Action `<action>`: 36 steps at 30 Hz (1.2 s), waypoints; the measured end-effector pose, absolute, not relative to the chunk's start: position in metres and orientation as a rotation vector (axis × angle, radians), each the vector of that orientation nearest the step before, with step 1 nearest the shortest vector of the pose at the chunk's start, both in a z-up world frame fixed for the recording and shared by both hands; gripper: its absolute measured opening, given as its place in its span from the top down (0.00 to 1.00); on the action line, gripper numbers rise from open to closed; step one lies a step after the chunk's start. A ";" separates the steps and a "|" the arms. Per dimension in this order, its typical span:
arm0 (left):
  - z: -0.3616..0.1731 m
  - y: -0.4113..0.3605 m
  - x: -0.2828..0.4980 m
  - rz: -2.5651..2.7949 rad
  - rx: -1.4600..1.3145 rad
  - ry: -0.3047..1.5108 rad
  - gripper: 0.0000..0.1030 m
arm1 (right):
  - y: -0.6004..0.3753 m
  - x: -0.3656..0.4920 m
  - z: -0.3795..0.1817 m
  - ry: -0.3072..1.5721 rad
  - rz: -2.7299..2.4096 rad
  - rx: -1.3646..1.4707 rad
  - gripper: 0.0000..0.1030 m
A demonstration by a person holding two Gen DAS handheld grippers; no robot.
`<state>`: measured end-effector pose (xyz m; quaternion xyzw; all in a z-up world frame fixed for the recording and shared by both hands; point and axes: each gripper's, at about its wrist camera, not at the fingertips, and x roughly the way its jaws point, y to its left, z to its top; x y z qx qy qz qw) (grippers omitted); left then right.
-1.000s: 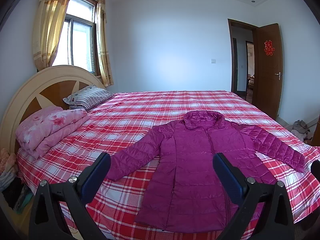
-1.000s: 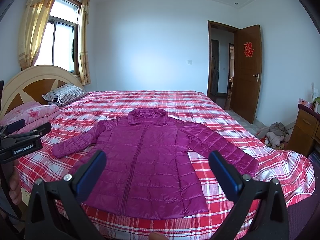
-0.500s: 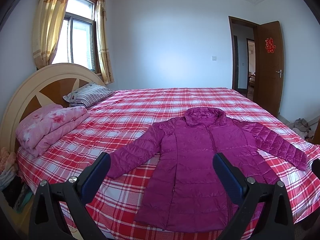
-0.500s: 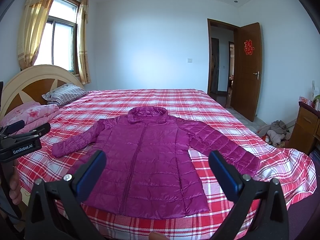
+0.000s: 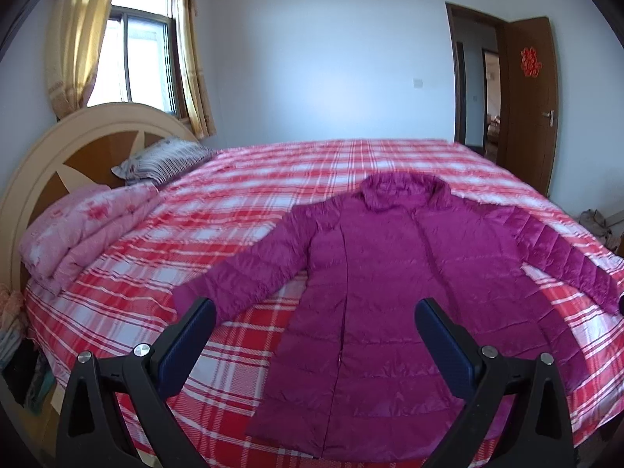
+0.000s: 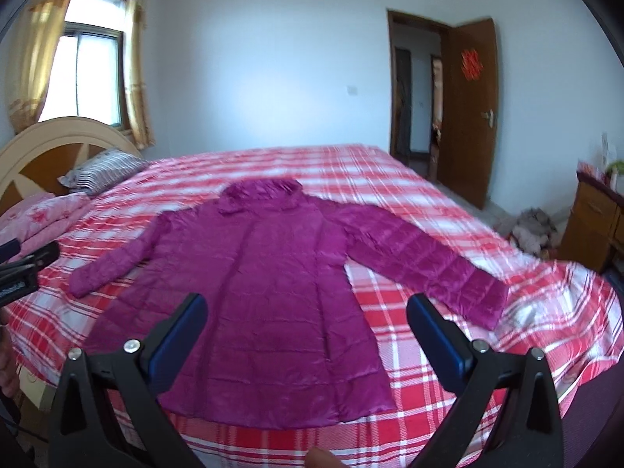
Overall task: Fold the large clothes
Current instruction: 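Grasp the cuff of the sleeve nearest the right gripper, then lift the sleeve with the right gripper and fold it across the jacket body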
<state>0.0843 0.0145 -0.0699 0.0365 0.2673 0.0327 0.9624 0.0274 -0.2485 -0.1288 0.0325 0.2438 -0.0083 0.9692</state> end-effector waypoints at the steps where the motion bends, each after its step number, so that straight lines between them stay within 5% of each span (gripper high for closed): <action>1: -0.077 0.013 0.092 0.068 0.079 0.557 0.01 | -0.256 0.032 -0.134 0.507 -0.035 0.077 0.00; 20: -0.152 0.000 0.230 0.101 0.131 0.625 0.01 | -0.431 0.094 -0.209 0.641 -0.404 0.309 0.01; 29: -0.183 0.026 0.282 0.202 0.130 0.692 0.01 | -0.491 0.144 -0.221 0.723 -0.488 0.346 0.21; 36: -0.208 0.037 0.297 0.181 0.057 0.774 0.01 | -0.480 0.174 -0.246 0.827 -0.474 0.224 0.52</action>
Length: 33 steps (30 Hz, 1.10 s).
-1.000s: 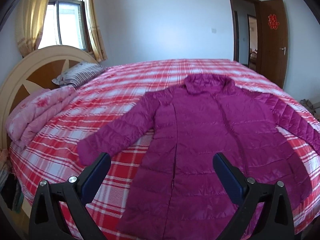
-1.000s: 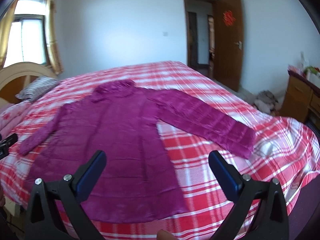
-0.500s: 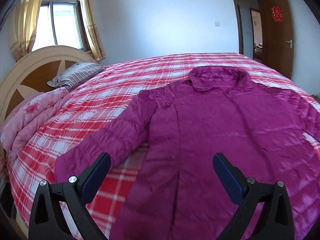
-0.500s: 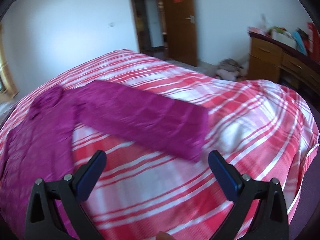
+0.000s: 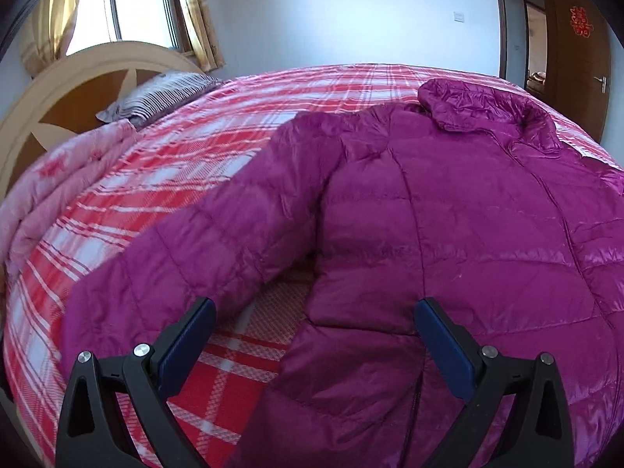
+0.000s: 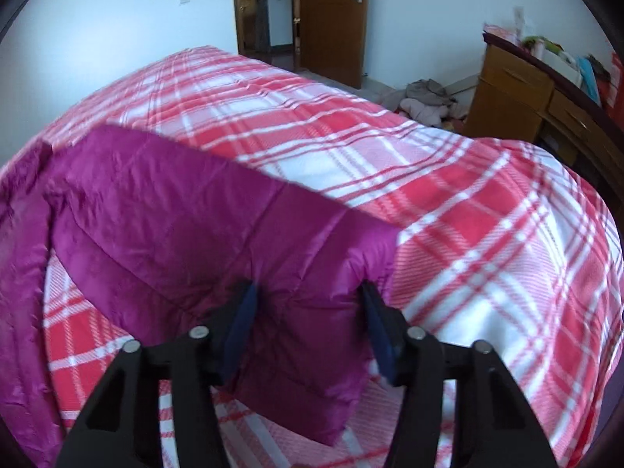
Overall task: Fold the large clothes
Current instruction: 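Lift the sleeve with the right gripper and fold it across the jacket body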
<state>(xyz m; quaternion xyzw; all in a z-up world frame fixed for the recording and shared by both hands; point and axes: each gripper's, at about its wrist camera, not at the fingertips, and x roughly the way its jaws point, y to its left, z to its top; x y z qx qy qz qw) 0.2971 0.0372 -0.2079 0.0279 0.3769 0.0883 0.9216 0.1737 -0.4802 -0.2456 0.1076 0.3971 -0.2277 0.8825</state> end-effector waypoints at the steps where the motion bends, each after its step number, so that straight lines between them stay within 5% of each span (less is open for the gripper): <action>1: -0.209 0.037 0.297 0.177 0.051 0.772 0.01 | -0.478 0.174 -0.246 0.824 -0.466 0.219 0.57; 3: -0.211 0.039 0.296 0.171 0.036 0.770 0.01 | -0.480 0.173 -0.242 0.814 -0.452 0.224 0.79; 6: -0.214 0.038 0.296 0.172 0.029 0.773 0.01 | -0.484 0.177 -0.230 0.800 -0.460 0.204 0.87; 21: -0.217 0.047 0.295 0.139 -0.047 0.774 0.01 | -0.385 0.223 -0.071 0.478 -0.426 -0.205 0.89; 33: -0.219 0.052 0.295 0.121 -0.078 0.782 0.01 | -0.233 0.244 -0.057 0.344 -0.157 -0.492 0.89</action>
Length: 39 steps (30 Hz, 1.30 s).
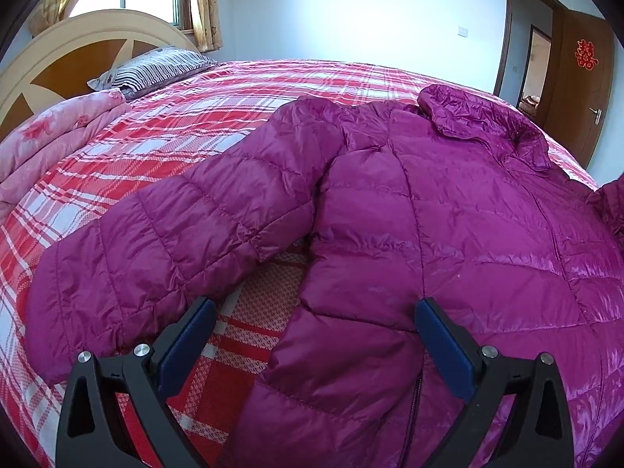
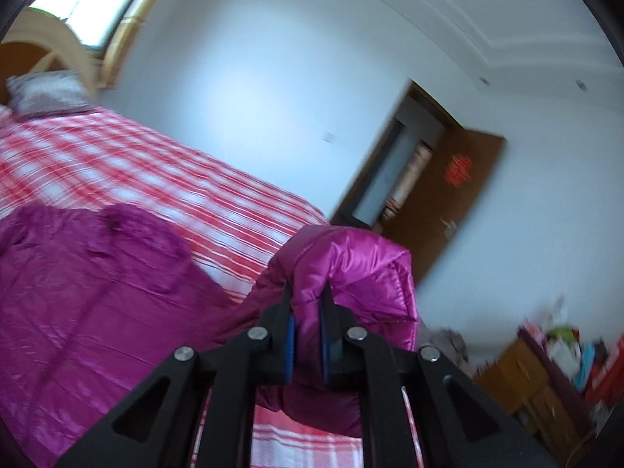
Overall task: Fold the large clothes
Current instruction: 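Lift the sleeve with the right gripper and fold it across the jacket body, then lay the sleeve on the jacket front and open the right gripper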
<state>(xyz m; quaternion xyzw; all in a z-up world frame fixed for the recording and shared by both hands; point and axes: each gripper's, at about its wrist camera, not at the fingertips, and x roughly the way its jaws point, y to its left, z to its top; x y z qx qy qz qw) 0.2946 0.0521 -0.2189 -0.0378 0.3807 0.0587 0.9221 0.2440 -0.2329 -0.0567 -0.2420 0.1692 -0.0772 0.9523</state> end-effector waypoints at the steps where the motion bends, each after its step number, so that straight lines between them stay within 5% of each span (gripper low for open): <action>1: -0.219 0.052 0.294 0.120 -0.079 0.781 0.01 | -0.223 0.246 -0.059 0.346 -0.138 -0.504 0.89; 26: -0.221 0.049 0.294 0.131 -0.063 0.770 0.01 | -0.096 0.321 -0.203 0.607 0.175 -0.491 0.87; 31: -0.221 0.051 0.295 0.122 -0.080 0.783 0.01 | -0.085 0.312 -0.207 0.654 0.351 -0.414 0.74; 33: -0.221 0.055 0.298 0.105 -0.101 0.809 0.01 | -0.088 0.304 -0.199 0.668 0.408 -0.348 0.38; 34: -0.221 0.056 0.299 0.096 -0.108 0.820 0.01 | -0.093 0.297 -0.190 0.664 0.458 -0.300 0.30; 39: -0.200 0.061 0.295 0.086 -0.072 0.837 0.01 | -0.129 0.268 -0.152 0.573 0.504 -0.216 0.27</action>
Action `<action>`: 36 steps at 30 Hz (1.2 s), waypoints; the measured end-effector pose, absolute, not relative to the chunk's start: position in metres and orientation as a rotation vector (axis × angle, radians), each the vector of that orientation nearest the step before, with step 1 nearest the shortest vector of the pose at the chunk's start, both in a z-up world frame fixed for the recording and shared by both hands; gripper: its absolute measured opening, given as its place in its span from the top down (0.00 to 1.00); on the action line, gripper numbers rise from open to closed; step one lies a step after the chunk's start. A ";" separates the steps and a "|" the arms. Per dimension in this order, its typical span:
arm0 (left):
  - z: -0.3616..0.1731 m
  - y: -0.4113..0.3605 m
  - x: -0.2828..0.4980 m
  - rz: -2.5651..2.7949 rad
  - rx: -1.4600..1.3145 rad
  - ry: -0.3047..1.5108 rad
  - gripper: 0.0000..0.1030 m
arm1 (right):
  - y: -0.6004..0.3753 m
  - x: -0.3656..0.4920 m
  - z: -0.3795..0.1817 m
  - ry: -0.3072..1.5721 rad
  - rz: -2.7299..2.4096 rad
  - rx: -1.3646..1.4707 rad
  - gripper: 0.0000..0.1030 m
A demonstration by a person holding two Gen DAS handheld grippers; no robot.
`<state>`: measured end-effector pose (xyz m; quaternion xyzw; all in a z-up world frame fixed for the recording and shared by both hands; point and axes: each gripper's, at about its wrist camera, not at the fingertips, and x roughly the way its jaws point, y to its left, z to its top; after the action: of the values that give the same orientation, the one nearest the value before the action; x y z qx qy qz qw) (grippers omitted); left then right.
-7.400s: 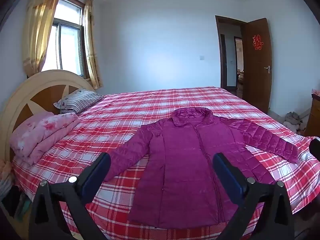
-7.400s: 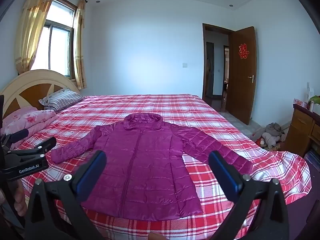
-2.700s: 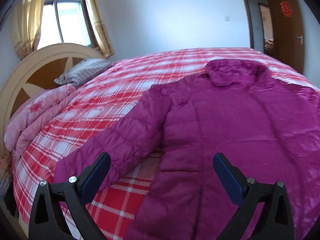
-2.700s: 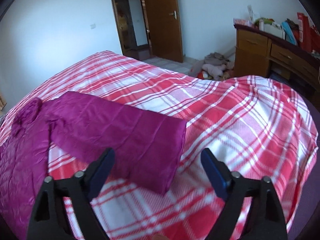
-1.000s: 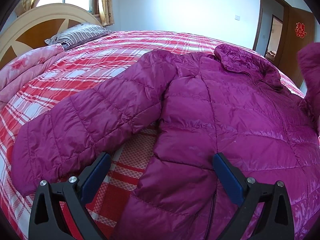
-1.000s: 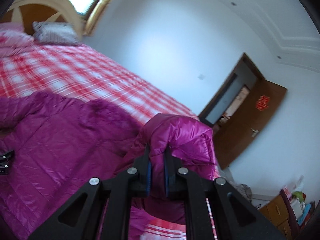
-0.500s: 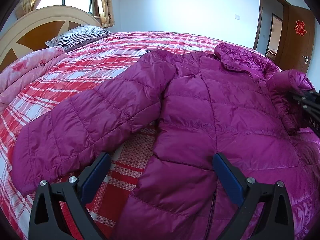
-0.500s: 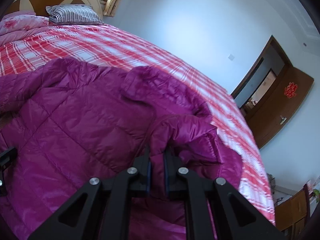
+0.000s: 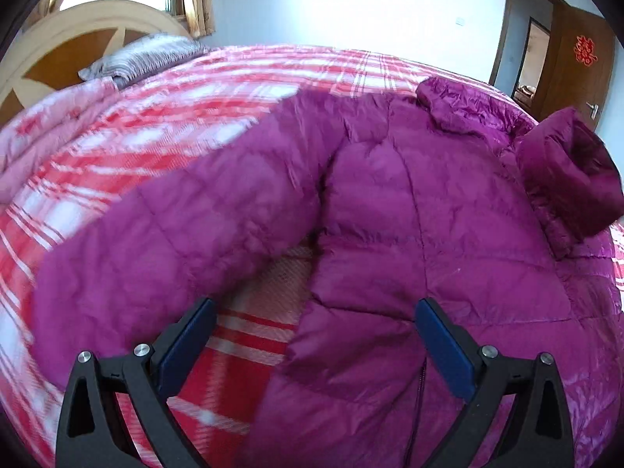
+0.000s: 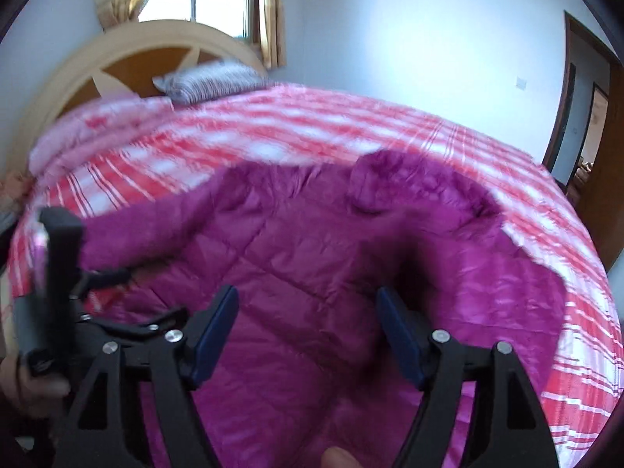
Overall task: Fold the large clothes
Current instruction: 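Lay the sleeve on the jacket front and open the right gripper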
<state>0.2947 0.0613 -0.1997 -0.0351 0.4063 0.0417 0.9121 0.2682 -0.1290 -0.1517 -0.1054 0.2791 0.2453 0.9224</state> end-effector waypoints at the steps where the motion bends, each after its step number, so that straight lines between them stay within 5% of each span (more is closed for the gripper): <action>1: -0.190 0.061 0.294 0.086 -0.058 0.821 0.01 | -0.138 0.270 -0.149 0.565 0.461 -0.219 0.27; 11: -0.116 -0.011 0.326 -0.042 -0.002 0.745 0.01 | -0.206 0.335 -0.213 0.791 0.213 -0.127 0.33; 18: -0.144 -0.073 0.380 -0.030 0.133 0.718 0.01 | -0.193 0.314 -0.245 0.868 0.298 -0.195 0.33; 21: -0.175 -0.080 0.400 -0.034 0.124 0.806 0.01 | -0.210 0.306 -0.226 0.837 0.306 -0.145 0.43; 28: -0.212 -0.077 0.404 -0.062 0.046 0.893 0.01 | -0.272 0.346 -0.176 0.678 0.157 0.132 0.43; 36: -0.217 -0.078 0.404 -0.064 0.026 0.877 0.01 | -0.289 0.402 -0.251 0.811 0.059 0.123 0.43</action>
<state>0.4039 -0.0779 -0.2170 0.0128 0.4245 -0.0311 0.9048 0.4021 -0.2888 -0.2509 0.0597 0.3942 0.0287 0.9166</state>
